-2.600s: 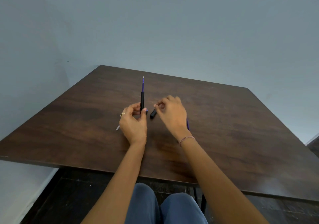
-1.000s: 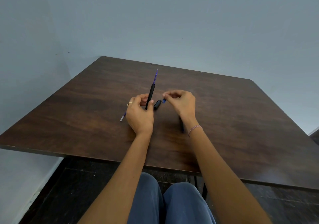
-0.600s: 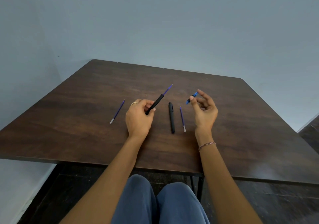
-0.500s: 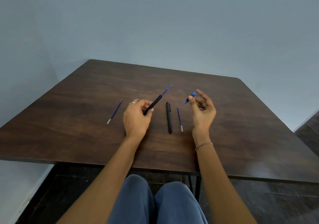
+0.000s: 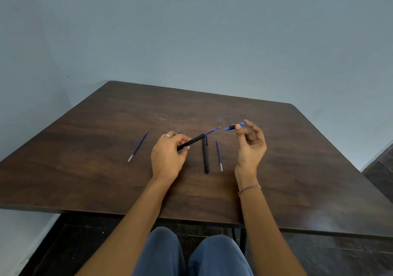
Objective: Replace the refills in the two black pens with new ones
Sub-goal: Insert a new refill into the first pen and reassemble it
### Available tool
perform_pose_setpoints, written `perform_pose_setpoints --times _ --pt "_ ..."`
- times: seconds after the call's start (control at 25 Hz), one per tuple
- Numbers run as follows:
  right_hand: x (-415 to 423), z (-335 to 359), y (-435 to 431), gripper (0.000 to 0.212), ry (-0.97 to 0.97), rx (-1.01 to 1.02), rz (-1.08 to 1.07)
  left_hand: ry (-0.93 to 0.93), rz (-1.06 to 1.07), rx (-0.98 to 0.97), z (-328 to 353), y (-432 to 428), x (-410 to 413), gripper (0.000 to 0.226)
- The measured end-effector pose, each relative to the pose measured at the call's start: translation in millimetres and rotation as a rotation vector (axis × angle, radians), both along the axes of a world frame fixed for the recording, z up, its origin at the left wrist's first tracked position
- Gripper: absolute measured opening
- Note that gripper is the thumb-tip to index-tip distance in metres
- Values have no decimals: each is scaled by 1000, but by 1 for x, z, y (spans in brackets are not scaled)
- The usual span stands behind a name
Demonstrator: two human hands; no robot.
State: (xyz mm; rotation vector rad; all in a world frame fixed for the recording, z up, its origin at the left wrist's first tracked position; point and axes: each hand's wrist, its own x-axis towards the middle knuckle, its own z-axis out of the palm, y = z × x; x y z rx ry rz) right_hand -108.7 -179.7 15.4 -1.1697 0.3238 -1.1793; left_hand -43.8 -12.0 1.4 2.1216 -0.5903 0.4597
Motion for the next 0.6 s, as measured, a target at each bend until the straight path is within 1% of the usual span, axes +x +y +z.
perform_pose_setpoints --times 0.12,0.32,0.6 --pt "0 -1 0 23 -32 9 11 -3 -3 20 0 0 0 22" --pt "1 -2 -1 23 -28 -8 33 -7 -10 34 0 0 -1 22" --pt "1 -1 1 23 32 -45 69 1 -13 30 1 0 -1 22"
